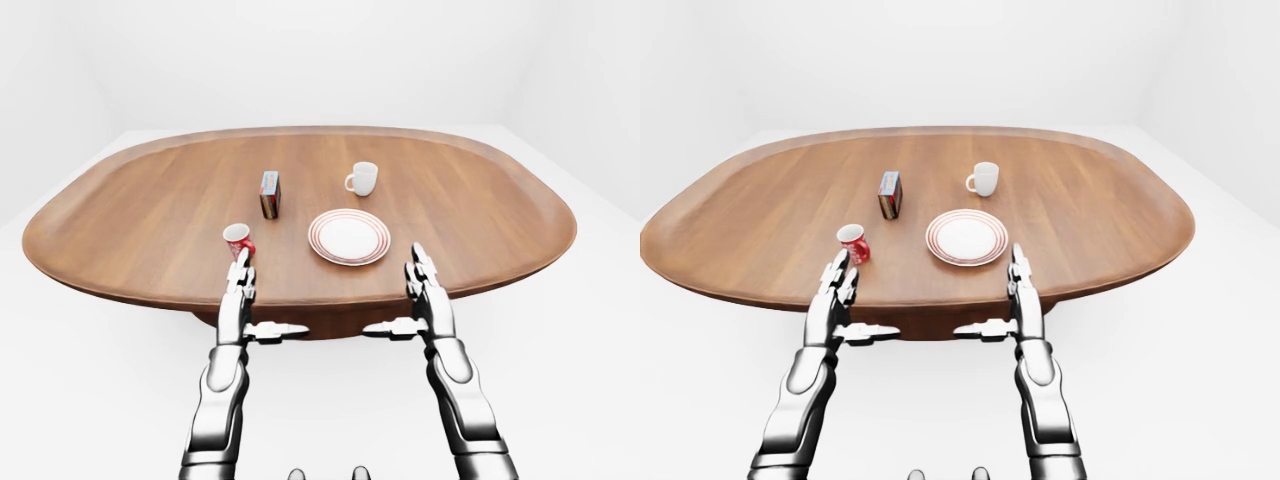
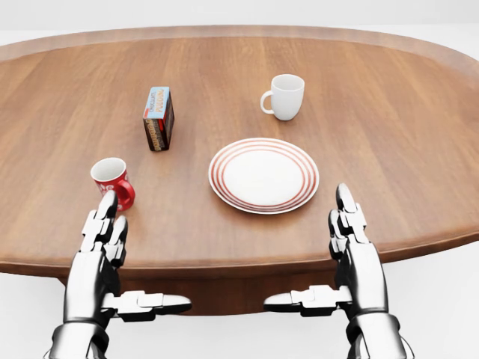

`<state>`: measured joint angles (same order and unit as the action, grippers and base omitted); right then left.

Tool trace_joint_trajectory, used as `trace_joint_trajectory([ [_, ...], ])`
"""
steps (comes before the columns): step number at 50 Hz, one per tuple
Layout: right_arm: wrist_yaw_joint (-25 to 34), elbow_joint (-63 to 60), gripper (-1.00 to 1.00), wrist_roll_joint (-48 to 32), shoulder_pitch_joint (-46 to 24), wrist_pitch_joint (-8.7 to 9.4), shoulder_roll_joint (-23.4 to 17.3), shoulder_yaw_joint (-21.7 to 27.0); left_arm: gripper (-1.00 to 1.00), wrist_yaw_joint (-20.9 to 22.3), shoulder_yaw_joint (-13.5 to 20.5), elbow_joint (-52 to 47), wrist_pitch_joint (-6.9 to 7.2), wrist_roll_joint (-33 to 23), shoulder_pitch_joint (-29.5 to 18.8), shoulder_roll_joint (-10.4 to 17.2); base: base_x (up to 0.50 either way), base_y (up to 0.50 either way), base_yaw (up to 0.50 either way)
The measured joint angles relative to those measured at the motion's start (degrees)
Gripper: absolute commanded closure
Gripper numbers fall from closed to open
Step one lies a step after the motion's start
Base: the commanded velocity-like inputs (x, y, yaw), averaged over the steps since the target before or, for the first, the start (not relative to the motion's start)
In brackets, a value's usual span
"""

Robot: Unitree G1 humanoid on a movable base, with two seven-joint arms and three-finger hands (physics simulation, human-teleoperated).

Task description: Pick up the red mug and put it on the plate

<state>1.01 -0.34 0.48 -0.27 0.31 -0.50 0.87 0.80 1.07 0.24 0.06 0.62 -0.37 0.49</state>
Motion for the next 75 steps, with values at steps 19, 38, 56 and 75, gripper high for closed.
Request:
trace_joint_trajectory([
  [19,0.79,-21.13,-1.00,6.07,-6.37,4.69,-2.69,4.64,-0.95,-5.37,6.56,-19.47,4.94,11.39,-9.81,3.01,0.00,0.00,0.00],
  [38,-0.05,-34.72,-1.00,9.71,-10.44,4.69,-4.57,6.54,-0.95,-15.56,10.48,-32.07,4.94,24.67,-19.31,8.12,0.00,0.14,0.00],
  [56,0.80,-36.59,-1.00,9.39,-10.06,4.69,-4.29,6.37,-0.95,-17.07,11.42,-32.96,4.94,26.73,-20.62,9.41,0.00,0.50,0.00],
  [75,1.00,-36.88,-1.00,8.84,-9.68,4.69,-3.99,6.08,-0.95,-16.96,11.90,-33.04,4.94,26.91,-20.47,9.90,0.00,0.29,0.00],
])
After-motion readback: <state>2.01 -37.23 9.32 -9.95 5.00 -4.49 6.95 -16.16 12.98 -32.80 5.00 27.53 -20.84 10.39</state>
